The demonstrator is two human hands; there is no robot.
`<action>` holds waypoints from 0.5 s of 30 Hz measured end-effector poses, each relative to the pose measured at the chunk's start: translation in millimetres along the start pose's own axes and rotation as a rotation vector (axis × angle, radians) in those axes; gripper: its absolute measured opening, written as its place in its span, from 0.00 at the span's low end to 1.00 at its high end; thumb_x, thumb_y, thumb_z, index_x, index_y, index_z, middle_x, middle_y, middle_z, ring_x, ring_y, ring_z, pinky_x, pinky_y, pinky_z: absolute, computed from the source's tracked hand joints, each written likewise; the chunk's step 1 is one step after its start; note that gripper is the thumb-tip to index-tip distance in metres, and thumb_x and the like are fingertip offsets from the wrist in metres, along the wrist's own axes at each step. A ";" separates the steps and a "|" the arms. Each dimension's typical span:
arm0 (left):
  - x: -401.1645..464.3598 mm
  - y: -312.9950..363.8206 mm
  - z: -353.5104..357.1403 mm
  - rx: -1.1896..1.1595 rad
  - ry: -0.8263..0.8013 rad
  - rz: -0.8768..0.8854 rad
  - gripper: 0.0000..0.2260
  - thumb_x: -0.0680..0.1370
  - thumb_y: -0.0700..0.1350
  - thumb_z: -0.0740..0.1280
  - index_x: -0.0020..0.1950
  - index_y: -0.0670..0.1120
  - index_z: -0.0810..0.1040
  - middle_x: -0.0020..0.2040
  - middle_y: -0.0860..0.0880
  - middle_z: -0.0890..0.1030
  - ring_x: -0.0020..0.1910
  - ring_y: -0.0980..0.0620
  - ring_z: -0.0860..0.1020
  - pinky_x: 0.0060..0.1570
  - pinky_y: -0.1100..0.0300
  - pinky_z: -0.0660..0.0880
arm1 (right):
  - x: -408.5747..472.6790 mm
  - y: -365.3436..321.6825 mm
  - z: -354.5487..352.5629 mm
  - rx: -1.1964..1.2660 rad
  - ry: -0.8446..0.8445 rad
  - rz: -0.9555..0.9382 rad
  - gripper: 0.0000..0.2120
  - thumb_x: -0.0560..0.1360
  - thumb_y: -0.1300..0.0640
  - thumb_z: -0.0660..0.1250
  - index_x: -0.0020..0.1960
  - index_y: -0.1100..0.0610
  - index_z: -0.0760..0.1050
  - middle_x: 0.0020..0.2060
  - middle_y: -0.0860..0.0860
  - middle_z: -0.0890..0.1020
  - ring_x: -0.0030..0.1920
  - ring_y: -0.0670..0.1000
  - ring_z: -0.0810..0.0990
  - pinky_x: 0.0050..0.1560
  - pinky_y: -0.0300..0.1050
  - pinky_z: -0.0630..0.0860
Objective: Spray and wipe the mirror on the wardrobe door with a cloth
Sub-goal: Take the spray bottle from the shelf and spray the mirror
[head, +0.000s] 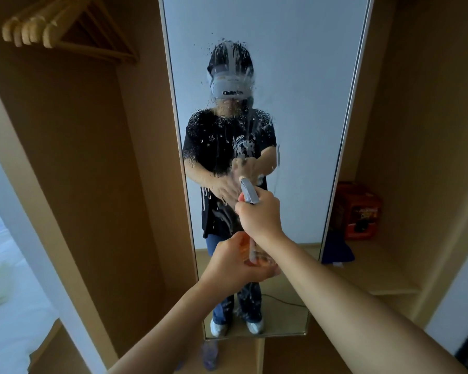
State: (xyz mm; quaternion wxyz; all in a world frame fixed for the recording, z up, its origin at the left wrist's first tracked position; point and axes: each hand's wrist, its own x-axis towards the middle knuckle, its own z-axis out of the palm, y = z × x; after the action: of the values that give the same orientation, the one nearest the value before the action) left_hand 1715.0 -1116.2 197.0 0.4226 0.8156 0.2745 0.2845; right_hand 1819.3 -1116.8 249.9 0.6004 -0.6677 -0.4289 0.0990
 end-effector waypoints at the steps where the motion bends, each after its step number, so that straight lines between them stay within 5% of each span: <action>1: 1.3 0.5 1.3 -0.013 -0.005 -0.006 0.28 0.61 0.54 0.80 0.57 0.49 0.76 0.46 0.55 0.83 0.44 0.59 0.82 0.44 0.61 0.81 | 1.2 0.2 -1.5 -0.004 0.007 0.003 0.06 0.70 0.66 0.62 0.35 0.60 0.72 0.33 0.56 0.75 0.30 0.52 0.70 0.33 0.45 0.68; 15: 15.7 13.3 26.3 -0.036 -0.042 0.027 0.28 0.62 0.52 0.82 0.57 0.48 0.76 0.46 0.54 0.83 0.44 0.61 0.82 0.44 0.63 0.81 | 0.7 2.1 -40.9 0.037 -0.010 0.013 0.06 0.73 0.65 0.65 0.47 0.57 0.77 0.37 0.52 0.79 0.31 0.46 0.72 0.27 0.31 0.67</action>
State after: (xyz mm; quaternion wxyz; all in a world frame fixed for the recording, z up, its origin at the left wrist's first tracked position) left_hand 1746.9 -1126.0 199.2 0.4391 0.8172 0.2493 0.2779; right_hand 1847.2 -1145.4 259.0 0.6099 -0.6586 -0.4257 0.1144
